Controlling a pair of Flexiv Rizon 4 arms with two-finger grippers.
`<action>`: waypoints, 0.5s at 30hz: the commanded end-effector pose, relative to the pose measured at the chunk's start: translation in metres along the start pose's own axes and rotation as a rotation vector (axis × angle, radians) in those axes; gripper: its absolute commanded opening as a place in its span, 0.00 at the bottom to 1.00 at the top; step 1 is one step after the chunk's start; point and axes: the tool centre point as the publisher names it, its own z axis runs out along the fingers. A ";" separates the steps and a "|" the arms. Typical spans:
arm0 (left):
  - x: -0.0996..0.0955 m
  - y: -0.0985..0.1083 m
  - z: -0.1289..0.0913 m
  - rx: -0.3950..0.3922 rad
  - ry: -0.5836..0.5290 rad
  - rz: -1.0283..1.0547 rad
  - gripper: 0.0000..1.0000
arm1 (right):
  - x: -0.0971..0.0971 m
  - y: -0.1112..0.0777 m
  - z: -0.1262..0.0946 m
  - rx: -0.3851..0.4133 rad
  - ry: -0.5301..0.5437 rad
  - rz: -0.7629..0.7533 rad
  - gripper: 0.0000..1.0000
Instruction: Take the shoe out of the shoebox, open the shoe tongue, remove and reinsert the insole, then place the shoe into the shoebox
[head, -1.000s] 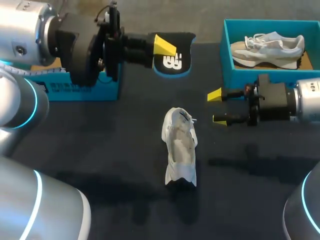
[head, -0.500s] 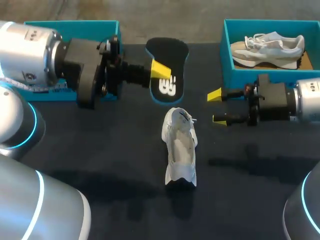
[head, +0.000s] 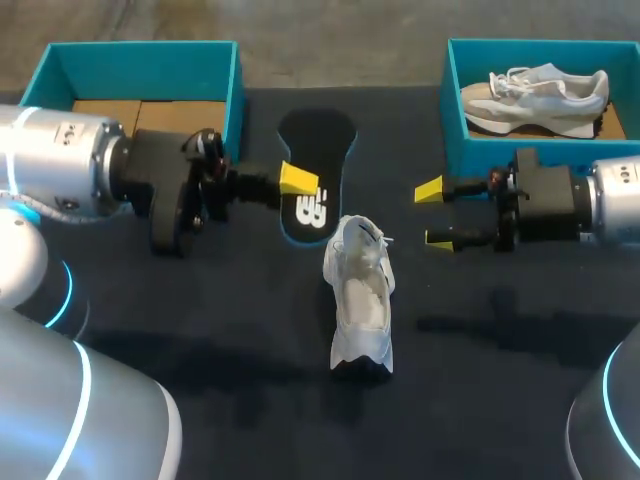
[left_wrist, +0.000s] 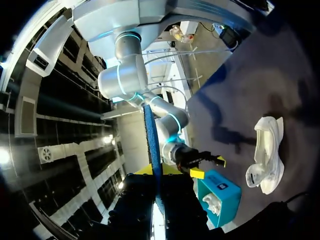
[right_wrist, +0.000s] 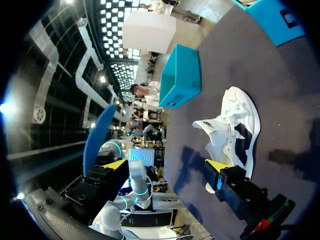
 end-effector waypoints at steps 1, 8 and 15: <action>0.019 -0.009 -0.011 -0.005 0.014 0.020 0.00 | 0.000 0.000 0.001 -0.002 -0.002 0.001 1.00; 0.033 -0.010 -0.027 -0.023 0.073 0.069 0.00 | 0.000 0.000 0.001 -0.002 -0.002 0.001 1.00; 0.043 -0.011 -0.042 -0.039 0.161 0.129 0.00 | 0.000 0.000 0.001 -0.002 -0.002 0.001 1.00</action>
